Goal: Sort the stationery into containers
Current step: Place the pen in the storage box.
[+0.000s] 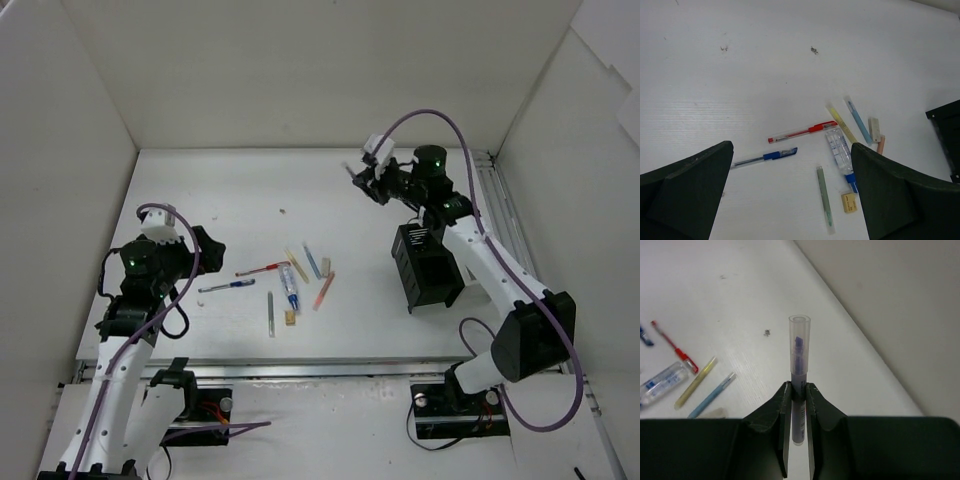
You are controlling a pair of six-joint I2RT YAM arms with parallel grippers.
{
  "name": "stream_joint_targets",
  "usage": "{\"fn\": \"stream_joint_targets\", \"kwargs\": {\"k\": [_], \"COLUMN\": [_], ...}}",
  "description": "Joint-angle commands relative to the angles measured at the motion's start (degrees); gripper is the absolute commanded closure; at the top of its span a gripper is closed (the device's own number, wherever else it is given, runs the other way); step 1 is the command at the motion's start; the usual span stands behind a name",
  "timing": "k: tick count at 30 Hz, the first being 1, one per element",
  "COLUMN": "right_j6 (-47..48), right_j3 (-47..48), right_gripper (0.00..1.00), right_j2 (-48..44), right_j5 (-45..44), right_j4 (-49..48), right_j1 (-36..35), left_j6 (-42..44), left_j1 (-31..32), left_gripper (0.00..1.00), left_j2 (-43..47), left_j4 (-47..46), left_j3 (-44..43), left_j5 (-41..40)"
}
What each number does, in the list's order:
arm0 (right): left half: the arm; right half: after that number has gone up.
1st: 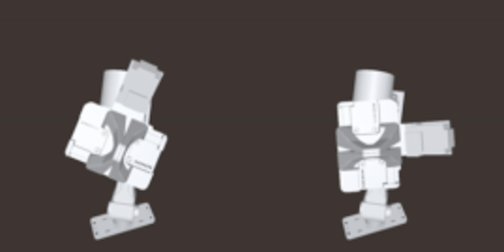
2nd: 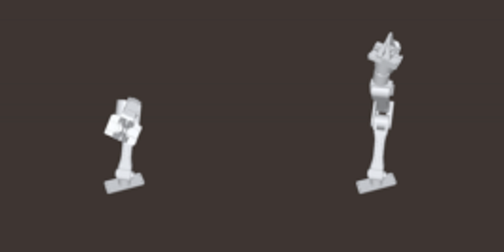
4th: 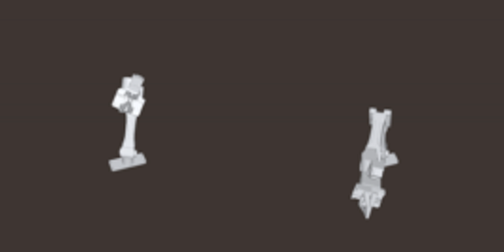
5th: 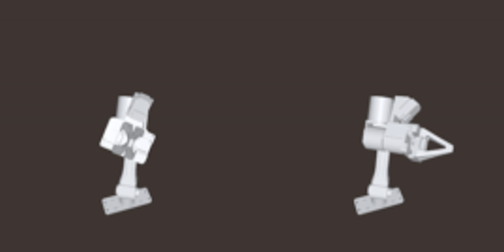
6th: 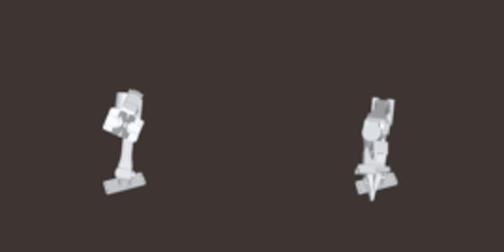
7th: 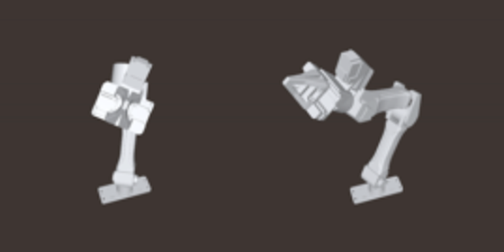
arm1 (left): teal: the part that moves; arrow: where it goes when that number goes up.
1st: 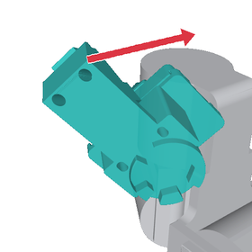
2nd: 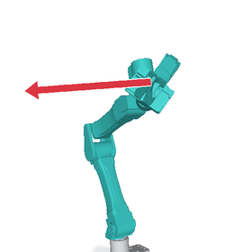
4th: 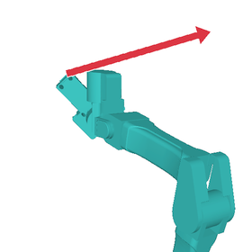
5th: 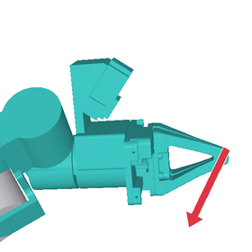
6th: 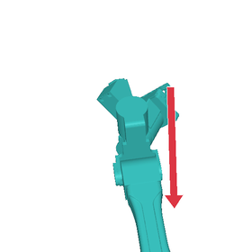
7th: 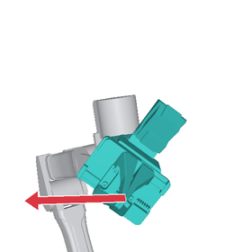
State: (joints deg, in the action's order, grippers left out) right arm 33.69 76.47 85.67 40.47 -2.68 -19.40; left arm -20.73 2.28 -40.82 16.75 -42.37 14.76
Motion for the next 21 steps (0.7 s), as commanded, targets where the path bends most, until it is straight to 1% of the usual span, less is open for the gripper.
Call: {"fn": "stream_joint_targets", "kwargs": {"k": [1, 3, 4, 6, 8, 11, 13, 15, 17, 21], "right_j6": [-29.3, -33.4, -38.1, -39.4, -40.3, -41.2, -42.4, -43.1, -42.7, -41.6], "right_j3": [-9.9, -14.3, -16.2, -22.1, -27.2, -32.6, -35.1, -37.5, -39.1, -41.3], "right_gripper": [1.00, 1.00, 1.00, 1.00, 1.00, 1.00, 1.00, 1.00, 1.00, 1.00], "right_j2": [-7.0, -11.6, -12.9, -17.0, -21.0, -25.6, -28.0, -28.4, -27.8, -26.0], "right_j5": [-19.1, -24.4, -28.0, -29.0, -31.1, -33.9, -35.7, -35.3, -33.9, -35.1], "right_j4": [-31.5, -32.2, -32.6, -34.0, -34.0, -33.9, -33.9, -34.1, -34.5, -37.3], "right_j1": [1.8, 2.3, 2.6, 3.2, 3.4, 4.9, 6.6, 8.5, 10.0, 11.5], "left_j6": [-1.9, -2.3, -2.5, -2.0, -1.5, -0.2, 0.0, -0.3, -0.5, -0.2], "left_j1": [1.0, 2.2, 2.7, 4.5, 6.7, 9.5, 12.6, 15.7, 17.3, 20.2], "left_gripper": [0.00, 0.00, 0.00, 0.00, 0.00, 0.00, 0.00, 0.00, 0.00, 0.00], "left_j2": [-1.0, -1.5, -1.6, -2.2, -2.7, -4.0, -5.0, -7.0, -9.7, -13.4], "left_j4": [-1.7, -2.0, -2.2, -2.1, -1.4, -1.2, -1.4, -1.9, -2.2, -0.8], "left_j3": [-1.0, -1.0, -1.0, -1.1, -1.5, -1.9, -2.2, -2.4, -2.8, -4.7], "left_j5": [0.7, 0.9, 1.2, 1.2, -0.4, -1.2, -2.5, -4.6, -7.0, -9.0]}}
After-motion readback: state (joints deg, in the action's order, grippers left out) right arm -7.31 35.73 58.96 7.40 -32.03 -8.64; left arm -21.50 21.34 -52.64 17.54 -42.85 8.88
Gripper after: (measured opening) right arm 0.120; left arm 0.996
